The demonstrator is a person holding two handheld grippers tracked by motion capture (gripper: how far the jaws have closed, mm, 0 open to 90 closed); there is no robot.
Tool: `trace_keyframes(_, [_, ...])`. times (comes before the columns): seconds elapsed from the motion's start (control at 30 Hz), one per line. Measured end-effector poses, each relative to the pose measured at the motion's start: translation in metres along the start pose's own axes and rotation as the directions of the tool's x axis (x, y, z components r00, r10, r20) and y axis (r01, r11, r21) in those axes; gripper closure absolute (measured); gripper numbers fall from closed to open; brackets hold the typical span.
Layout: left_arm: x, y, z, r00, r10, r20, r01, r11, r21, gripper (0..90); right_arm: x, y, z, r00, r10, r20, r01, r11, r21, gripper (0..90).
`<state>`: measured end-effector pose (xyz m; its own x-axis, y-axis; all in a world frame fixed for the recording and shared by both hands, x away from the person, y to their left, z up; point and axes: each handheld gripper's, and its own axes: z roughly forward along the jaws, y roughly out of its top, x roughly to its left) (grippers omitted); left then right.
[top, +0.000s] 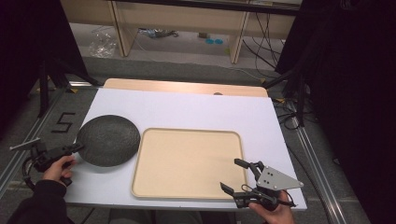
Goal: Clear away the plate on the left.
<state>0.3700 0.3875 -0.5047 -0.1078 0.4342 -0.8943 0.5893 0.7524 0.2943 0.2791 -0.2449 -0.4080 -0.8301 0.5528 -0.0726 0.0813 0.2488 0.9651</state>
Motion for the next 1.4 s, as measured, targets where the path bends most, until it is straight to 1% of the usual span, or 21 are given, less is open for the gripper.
trace_keyframes(0.07, [0.0,0.0,0.0,1.0,-0.004,0.006,0.004,1.0,-0.003,84.9,0.0,0.0,0.001,1.0,0.001,-0.008,-0.001,1.0,-0.008,17.4])
trace_keyframes(0.13, [-0.002,0.0,-0.001,0.9998,-0.014,-0.016,0.014,0.9999,-0.006,84.5,0.0,0.0,0.0,1.0,-0.002,0.001,0.002,1.0,0.003,17.4])
trace_keyframes(0.2, [-0.002,-0.001,-0.001,0.9998,-0.02,-0.008,0.02,0.9998,-0.008,84.3,-0.001,0.0,0.001,0.9999,0.002,-0.011,-0.002,1.0,-0.012,17.4])
trace_keyframes(0.27, [-0.003,-0.001,-0.001,0.9997,-0.026,-0.002,0.026,0.9997,-0.006,83.8,0.0,0.0,0.001,1.0,-0.004,-0.002,0.004,1.0,0.0,17.5])
trace_keyframes(0.4, [-0.006,0.0,-0.002,0.9995,-0.03,-0.005,0.03,0.9994,-0.015,83.7,0.0,0.0,0.001,0.9999,0.001,-0.01,-0.001,1.0,-0.014,17.4])
trace_keyframes(0.43, [-0.007,0.001,-0.004,0.9996,-0.03,0.001,0.03,0.9994,-0.015,83.4,0.0,0.0,0.001,0.9999,0.001,-0.01,-0.001,1.0,-0.01,17.4])
trace_keyframes(0.47, [-0.007,0.003,-0.005,0.9992,-0.023,0.034,0.024,0.9996,-0.017,83.5,0.0,-0.001,0.001,1.0,-0.001,-0.007,0.001,1.0,-0.009,17.4])
trace_keyframes(0.5, [-0.009,0.004,-0.007,0.9996,-0.022,0.015,0.023,0.9994,-0.026,83.4,0.0,0.0,0.0,1.0,0.0,-0.003,0.0,1.0,-0.001,17.4])
trace_keyframes(0.6, [-0.012,0.004,-0.01,0.9984,-0.038,0.042,0.04,0.9988,-0.03,83.4,0.0,0.0,0.001,1.0,0.001,0.001,-0.001,1.0,-0.003,17.4])
trace_keyframes(0.63, [-0.014,0.005,-0.01,0.9983,-0.035,0.047,0.036,0.9991,-0.02,83.4,0.0,0.0,0.0,1.0,-0.003,-0.008,0.003,1.0,0.011,17.4])
trace_keyframes(0.7, [-0.017,0.004,-0.01,0.9979,-0.029,0.058,0.03,0.9993,-0.022,83.3,0.0,0.0,0.001,1.0,-0.002,-0.005,0.002,1.0,-0.001,17.5])
trace_keyframes(0.83, [-0.025,0.001,-0.005,0.9979,-0.015,0.063,0.015,0.9999,0.006,82.8,0.0,-0.001,0.001,0.9999,-0.002,-0.011,0.002,1.0,0.004,17.4])
trace_keyframes(0.87, [-0.025,-0.001,-0.003,0.9961,-0.015,0.087,0.014,0.9998,0.012,82.7,0.0,-0.001,0.001,1.0,-0.001,-0.007,0.001,1.0,0.009,17.5])
trace_keyframes(0.9, [-0.029,-0.003,-0.001,0.997,-0.013,0.076,0.012,0.9997,0.022,82.6,0.0,-0.001,0.001,1.0,0.002,-0.004,-0.001,1.0,0.009,17.4])
trace_keyframes(0.97, [-0.031,-0.006,0.004,0.994,-0.013,0.109,0.008,0.999,0.045,82.4,0.0,-0.002,0.001,1.0,0.0,-0.007,0.0,1.0,0.013,17.4])
trace_keyframes(1.07, [-0.038,-0.011,0.011,0.9934,0.0,0.115,-0.008,0.9976,0.069,82.5,-0.001,-0.002,0.002,1.0,0.002,-0.002,-0.001,1.0,0.006,17.5])
trace_keyframes(1.17, [-0.046,-0.018,0.02,0.9916,0.009,0.129,-0.023,0.9943,0.104,82.2,-0.001,-0.002,0.001,1.0,0.002,0.001,-0.002,1.0,0.016,17.5])
trace_keyframes(1.23, [-0.051,-0.021,0.025,0.9898,0.015,0.141,-0.032,0.9923,0.119,82.2,-0.001,-0.002,0.002,1.0,0.001,0.0,-0.001,1.0,0.005,17.5])
trace_keyframes(1.27, [-0.053,-0.023,0.027,0.989,0.022,0.147,-0.042,0.9905,0.131,82.2,-0.001,-0.002,0.001,1.0,0.001,0.003,-0.001,1.0,0.017,17.5])
trace_keyframes(1.33, [-0.057,-0.028,0.033,0.9873,0.016,0.158,-0.04,0.9879,0.15,82.0,-0.001,-0.002,0.001,1.0,-0.001,0.003,0.001,1.0,0.017,17.5])
trace_keyframes(1.4, [-0.063,-0.033,0.04,0.9862,0.034,0.162,-0.061,0.9845,0.165,81.9,-0.001,-0.002,0.001,1.0,0.003,-0.001,-0.003,1.0,0.002,17.5])
